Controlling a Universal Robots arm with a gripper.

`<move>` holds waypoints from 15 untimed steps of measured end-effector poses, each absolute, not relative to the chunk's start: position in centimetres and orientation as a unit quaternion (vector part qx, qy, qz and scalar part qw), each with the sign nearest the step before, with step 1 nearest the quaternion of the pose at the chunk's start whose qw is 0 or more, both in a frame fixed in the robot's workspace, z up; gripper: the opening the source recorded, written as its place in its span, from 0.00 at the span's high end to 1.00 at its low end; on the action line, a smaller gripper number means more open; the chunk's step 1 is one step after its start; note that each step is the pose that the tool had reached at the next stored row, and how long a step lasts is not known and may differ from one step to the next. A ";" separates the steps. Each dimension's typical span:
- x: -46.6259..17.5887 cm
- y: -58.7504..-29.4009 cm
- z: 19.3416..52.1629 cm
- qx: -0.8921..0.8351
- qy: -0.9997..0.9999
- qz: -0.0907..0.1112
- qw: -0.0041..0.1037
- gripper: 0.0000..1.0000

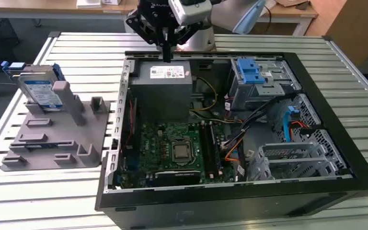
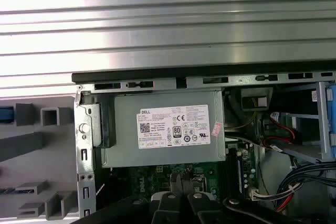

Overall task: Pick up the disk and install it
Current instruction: 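Reach for the disk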

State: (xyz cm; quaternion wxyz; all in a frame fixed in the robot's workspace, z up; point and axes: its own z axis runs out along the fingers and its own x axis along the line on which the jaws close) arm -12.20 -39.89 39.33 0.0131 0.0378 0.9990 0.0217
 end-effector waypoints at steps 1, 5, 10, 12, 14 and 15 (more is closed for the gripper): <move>-12.2 -39.9 39.3 0.038 0.999 0.022 0.013 0.89; -12.2 -39.9 39.3 0.038 0.999 0.022 0.013 0.89; -12.3 -39.9 39.3 0.038 0.999 0.022 0.013 0.89; -12.3 -39.9 39.3 0.038 0.999 0.022 0.013 0.89; -12.3 -39.9 39.3 0.038 0.999 0.022 0.013 0.89; -12.4 -39.9 39.3 0.038 0.999 0.022 0.013 0.89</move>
